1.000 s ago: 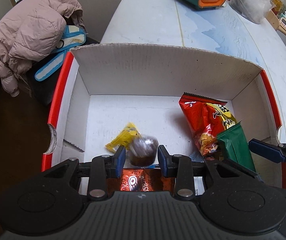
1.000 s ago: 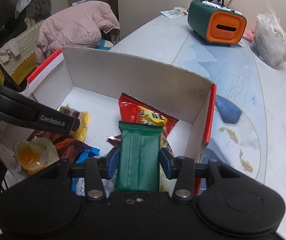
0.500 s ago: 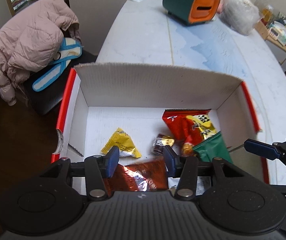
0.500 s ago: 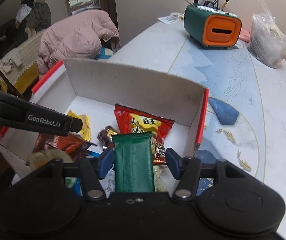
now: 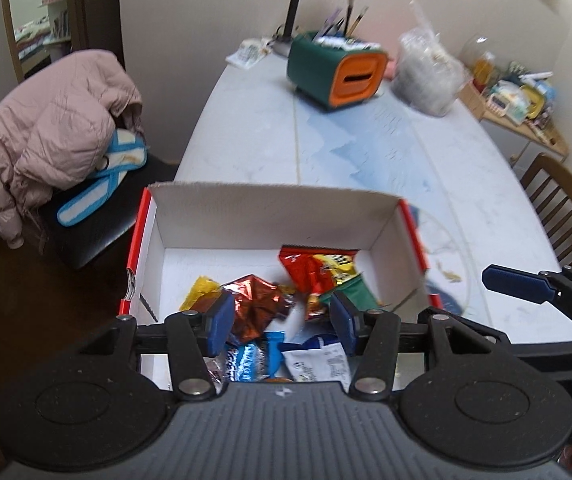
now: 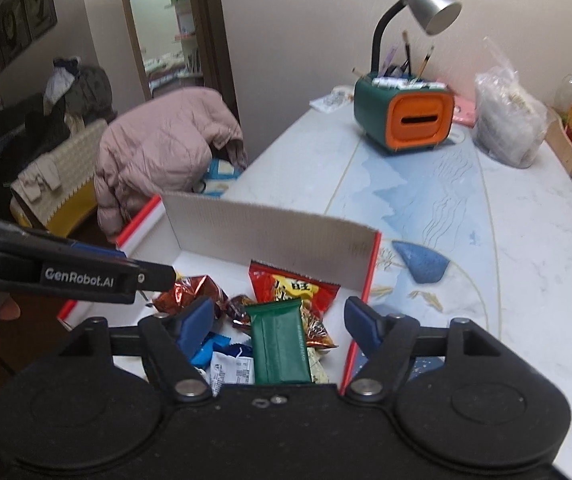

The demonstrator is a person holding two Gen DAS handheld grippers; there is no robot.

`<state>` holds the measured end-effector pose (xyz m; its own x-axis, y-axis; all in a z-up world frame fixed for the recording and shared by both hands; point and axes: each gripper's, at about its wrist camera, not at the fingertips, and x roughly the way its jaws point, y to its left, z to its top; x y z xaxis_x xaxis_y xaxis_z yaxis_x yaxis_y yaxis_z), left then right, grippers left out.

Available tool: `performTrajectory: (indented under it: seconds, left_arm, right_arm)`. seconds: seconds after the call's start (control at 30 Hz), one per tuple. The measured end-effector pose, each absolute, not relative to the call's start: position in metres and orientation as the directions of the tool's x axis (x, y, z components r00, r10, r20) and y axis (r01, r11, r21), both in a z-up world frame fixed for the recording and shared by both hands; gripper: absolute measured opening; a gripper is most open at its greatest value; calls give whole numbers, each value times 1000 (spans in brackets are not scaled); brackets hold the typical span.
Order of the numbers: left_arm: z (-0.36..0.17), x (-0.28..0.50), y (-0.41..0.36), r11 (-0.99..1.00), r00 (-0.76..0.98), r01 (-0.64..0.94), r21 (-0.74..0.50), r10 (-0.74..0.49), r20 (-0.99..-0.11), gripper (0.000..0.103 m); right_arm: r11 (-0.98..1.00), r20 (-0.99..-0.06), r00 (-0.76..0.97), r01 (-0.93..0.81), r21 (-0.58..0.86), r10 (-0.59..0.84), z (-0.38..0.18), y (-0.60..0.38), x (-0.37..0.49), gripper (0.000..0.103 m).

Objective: Organize snacks

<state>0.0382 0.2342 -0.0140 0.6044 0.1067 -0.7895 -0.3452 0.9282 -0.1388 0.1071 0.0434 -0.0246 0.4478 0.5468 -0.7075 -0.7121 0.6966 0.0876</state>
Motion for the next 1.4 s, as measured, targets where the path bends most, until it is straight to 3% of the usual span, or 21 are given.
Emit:
performTrajectory:
  seconds: [0.53, 0.6, 0.77, 1.1, 1.4]
  left_arm:
    - [30, -27, 187, 949, 725, -297, -105, 153, -672, 65]
    - [32, -35, 182, 952, 733, -290, -102, 153, -662, 73]
    - [32, -51, 172, 956, 745, -274, -103, 144, -651, 74]
    - [36, -67, 153, 965, 793, -235, -113, 124, -596, 89]
    - [37, -75, 145, 969, 815, -217, -122, 111, -570, 89]
  right_arm:
    - [704, -577, 543, -705, 81, 610, 17, -7, 57, 94]
    - [710, -559, 559, -700, 77, 612, 20, -13, 50, 99]
    - [723, -531, 585, -687, 79, 614, 24, -27, 34, 100]
    - [751, -507, 621, -655, 82, 598, 20, -47, 11, 103]
    - [791, -468, 674, -604, 96, 571, 20, -59, -3, 103]
